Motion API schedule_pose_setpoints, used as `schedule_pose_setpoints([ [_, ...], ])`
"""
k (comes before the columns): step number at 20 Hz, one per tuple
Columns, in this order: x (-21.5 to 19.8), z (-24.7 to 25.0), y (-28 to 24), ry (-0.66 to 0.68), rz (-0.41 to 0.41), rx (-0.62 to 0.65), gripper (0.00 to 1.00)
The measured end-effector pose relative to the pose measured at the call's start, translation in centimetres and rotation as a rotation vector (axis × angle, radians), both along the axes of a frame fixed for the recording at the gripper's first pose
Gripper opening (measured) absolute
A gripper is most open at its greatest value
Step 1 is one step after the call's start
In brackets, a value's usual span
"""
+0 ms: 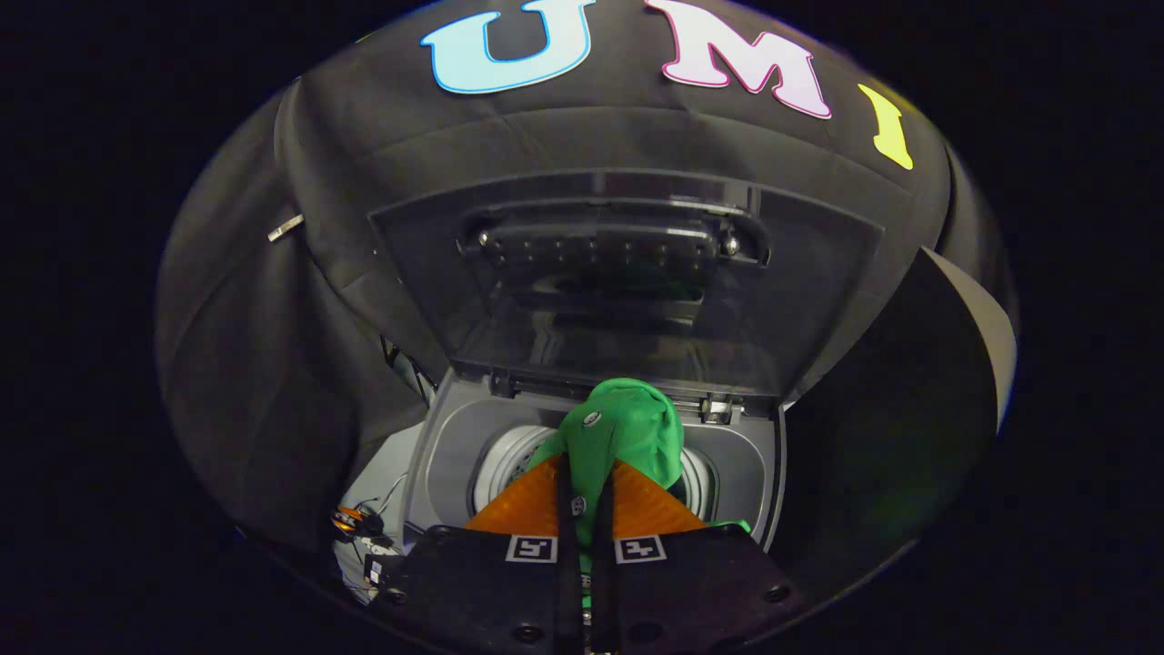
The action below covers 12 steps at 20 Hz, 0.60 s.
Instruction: Put the clothes into the washing machine and then close the washing machine lid.
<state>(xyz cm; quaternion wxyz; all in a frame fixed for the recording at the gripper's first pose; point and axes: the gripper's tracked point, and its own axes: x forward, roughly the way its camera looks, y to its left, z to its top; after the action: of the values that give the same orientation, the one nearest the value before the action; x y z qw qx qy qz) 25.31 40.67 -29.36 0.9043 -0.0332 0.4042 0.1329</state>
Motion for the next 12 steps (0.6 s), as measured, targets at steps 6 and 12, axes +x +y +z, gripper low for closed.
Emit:
schedule_pose_setpoints([
  [6,0.8,-2.3,-1.2,-0.009,-0.022,-0.030,0.11],
  [12,1.2,-1.2,-1.7,-0.088,0.003,-0.090,0.99],
])
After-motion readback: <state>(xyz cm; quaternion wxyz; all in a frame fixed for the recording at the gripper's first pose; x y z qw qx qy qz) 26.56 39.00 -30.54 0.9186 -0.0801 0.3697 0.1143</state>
